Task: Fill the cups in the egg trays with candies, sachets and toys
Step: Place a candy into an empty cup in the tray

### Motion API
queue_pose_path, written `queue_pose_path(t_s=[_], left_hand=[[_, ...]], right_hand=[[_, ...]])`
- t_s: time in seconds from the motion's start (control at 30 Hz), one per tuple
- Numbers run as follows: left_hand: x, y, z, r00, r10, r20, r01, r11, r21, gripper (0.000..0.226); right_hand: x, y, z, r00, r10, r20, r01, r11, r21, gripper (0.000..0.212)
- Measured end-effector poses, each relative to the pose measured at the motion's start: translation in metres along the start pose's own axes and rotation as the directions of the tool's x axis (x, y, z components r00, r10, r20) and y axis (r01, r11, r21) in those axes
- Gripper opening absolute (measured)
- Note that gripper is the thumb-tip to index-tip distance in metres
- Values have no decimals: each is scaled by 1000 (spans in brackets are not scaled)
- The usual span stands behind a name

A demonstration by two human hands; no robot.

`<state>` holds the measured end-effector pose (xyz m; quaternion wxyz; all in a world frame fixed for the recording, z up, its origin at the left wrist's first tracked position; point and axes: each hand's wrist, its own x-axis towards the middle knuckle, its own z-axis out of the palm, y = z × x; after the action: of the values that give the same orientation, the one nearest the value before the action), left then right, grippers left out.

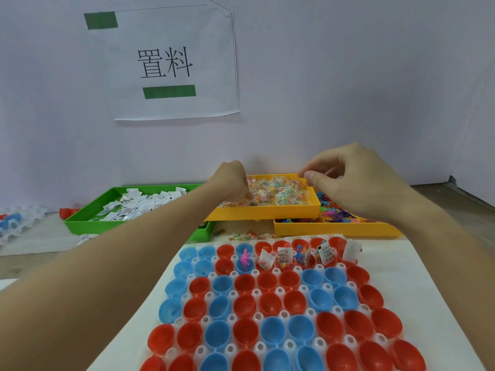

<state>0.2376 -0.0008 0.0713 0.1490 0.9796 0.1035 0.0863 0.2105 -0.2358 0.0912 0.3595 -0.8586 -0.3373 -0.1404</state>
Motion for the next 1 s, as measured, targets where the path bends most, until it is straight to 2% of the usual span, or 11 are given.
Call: queue_pose_path(t_s=[0.1,0.2,0.27,0.4,0.53,0.6,0.67,0.73,1.0], left_hand=[[-8,5,-8,997,-15,-72,1,983,-183,26],[-21,7,-14,981,-60,-185,-15,924,-382,19],[-36,7,-16,968,-107,-228,-38,833,-551,21],[-78,7,-18,978,-129,-164,-68,546,-835,21],[-113,6,-13,984,-96,-147,-102,371,-923,16],[-124,7,-11,986,-70,-149,-122,297,-947,13],[-129,8,-12,988,-45,-150,-132,278,-951,9],[-131,8,-15,987,-24,-161,-147,300,-943,6],[-129,10,-21,975,-32,-221,-176,497,-850,9]], right_hand=[[0,0,2,1000,9,1,-9,1000,14,16],[0,-1,4,1000,16,2,-16,1000,11,16],[-1,-4,8,1000,15,0,-15,1000,21,13],[-3,-15,22,999,18,45,-20,999,49,12],[-9,-33,35,989,0,145,-20,991,136,21],[-11,-41,41,987,-16,161,-20,975,220,18],[-12,-45,42,990,-14,141,-29,954,297,11],[-12,-47,42,992,3,124,-45,939,340,7],[-13,-47,37,974,155,163,-213,872,440,11]])
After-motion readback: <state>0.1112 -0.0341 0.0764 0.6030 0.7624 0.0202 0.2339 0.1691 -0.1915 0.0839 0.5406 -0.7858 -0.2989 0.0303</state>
